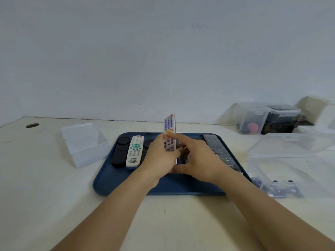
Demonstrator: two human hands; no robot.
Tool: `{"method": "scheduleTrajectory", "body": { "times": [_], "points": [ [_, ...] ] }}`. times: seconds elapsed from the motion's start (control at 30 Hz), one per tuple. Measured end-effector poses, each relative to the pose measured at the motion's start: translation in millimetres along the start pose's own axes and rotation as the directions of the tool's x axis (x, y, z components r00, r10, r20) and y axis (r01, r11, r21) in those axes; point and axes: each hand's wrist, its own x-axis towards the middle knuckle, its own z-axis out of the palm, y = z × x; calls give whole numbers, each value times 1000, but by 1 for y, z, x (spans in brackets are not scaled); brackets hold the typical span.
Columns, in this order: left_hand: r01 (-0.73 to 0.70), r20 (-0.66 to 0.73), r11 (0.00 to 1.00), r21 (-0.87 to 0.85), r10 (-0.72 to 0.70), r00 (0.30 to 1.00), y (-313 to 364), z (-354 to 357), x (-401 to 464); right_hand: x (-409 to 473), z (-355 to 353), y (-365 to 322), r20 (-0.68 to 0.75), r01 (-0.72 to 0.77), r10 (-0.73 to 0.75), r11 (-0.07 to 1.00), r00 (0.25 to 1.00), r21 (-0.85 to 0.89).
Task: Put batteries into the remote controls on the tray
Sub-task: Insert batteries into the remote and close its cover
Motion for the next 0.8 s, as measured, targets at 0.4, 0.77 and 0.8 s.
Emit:
{"method": "scheduleTrajectory", "body": {
  "times": [0.4,0.77,0.8],
  "points": [
    [-5,-38,815,580,34,999,26,-35,-10,2,-5,7,232,-18,44,994,972,-112],
    [26,-53,214,976,125,991,-6,-37,3,0,-7,7,196,-23,80,960,977,-278],
    [22,-49,192,981,133,990,-6,-36,3,-1,-7,8,192,-14,73,957,979,-290]
  ]
}}
